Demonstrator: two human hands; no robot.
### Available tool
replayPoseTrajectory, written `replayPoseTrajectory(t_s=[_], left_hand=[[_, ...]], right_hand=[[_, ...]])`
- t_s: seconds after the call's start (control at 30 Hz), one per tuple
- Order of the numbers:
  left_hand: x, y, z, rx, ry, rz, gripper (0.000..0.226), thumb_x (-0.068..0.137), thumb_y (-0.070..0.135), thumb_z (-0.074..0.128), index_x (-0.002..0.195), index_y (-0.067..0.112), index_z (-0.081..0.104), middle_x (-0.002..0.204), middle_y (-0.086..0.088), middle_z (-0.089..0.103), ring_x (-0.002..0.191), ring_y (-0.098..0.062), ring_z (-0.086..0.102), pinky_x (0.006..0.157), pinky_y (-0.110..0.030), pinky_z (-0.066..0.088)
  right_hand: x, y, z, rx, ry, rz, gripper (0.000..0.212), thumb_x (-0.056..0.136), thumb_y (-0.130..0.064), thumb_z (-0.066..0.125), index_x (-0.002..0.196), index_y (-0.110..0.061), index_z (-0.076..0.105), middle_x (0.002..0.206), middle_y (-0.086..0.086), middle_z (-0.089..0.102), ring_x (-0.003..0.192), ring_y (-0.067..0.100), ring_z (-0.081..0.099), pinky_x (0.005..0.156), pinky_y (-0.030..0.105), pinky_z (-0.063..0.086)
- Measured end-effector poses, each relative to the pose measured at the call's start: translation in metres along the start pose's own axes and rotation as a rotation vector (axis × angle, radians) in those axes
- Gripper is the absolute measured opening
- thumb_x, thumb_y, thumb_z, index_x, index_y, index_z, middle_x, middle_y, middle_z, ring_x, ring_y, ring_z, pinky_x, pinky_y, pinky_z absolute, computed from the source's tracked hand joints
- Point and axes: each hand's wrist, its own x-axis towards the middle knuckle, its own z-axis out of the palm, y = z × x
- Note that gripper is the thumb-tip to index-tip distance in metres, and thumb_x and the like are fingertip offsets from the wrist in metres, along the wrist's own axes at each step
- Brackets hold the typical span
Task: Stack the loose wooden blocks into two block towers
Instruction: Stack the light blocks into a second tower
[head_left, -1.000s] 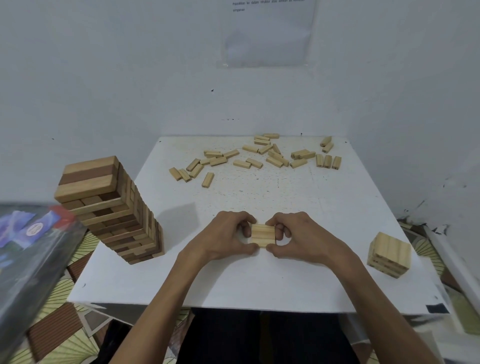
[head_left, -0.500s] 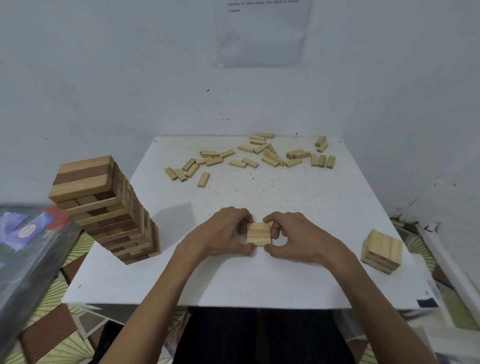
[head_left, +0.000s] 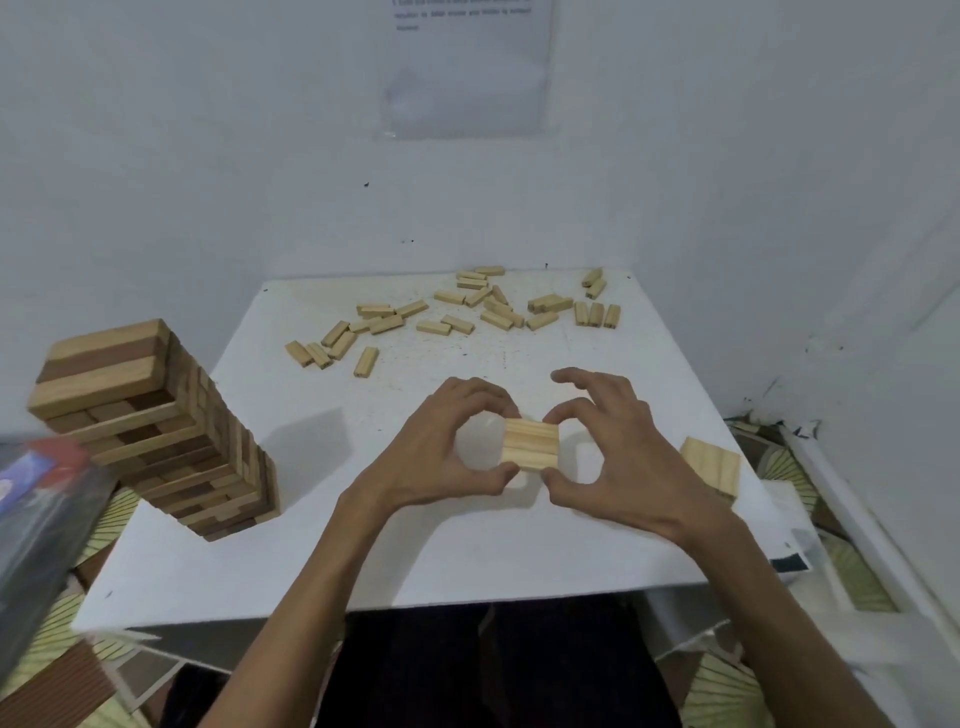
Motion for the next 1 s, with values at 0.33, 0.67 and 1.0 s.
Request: replayPoseTrajectory(t_s=[0.33, 0.67, 1.0], left_hand=[[0.041, 0.033, 0.042, -0.266, -0.012, 0.049, 0.045, 0.075, 0.031, 0.080, 0.117, 0.020, 0.066, 0.122, 0.008, 0.067, 0.120, -0.024, 0.061, 0.103, -0.044, 0.046], [0.085, 0.056, 0.100, -0.447, -0.074, 0.071, 0.042, 0.076, 0.016, 0.081, 0.115, 0.012, 0.067, 0.117, 0.000, 0.071, 0.115, -0.026, 0.065, 0.101, -0.040, 0.050], [0.106, 0.048, 0.133, -0.465, -0.185, 0.080, 0.045, 0.077, 0.011, 0.082, 0.120, 0.013, 0.067, 0.122, 0.001, 0.070, 0.122, -0.027, 0.063, 0.103, -0.040, 0.050]], right_hand=[[-0.035, 0.033, -0.036, 0.076, 0.173, 0.073, 0.051, 0.073, -0.051, 0.070, 0.118, -0.028, 0.062, 0.153, -0.014, 0.039, 0.144, 0.013, 0.029, 0.107, 0.048, 0.035], [-0.078, 0.081, -0.055, 0.189, 0.322, 0.174, 0.052, 0.076, -0.045, 0.072, 0.122, -0.023, 0.063, 0.151, -0.012, 0.045, 0.140, 0.016, 0.041, 0.103, 0.042, 0.044], [-0.104, 0.108, -0.045, 0.297, 0.369, 0.244, 0.053, 0.080, -0.036, 0.076, 0.128, -0.018, 0.063, 0.144, -0.011, 0.054, 0.137, 0.012, 0.048, 0.106, 0.019, 0.042]])
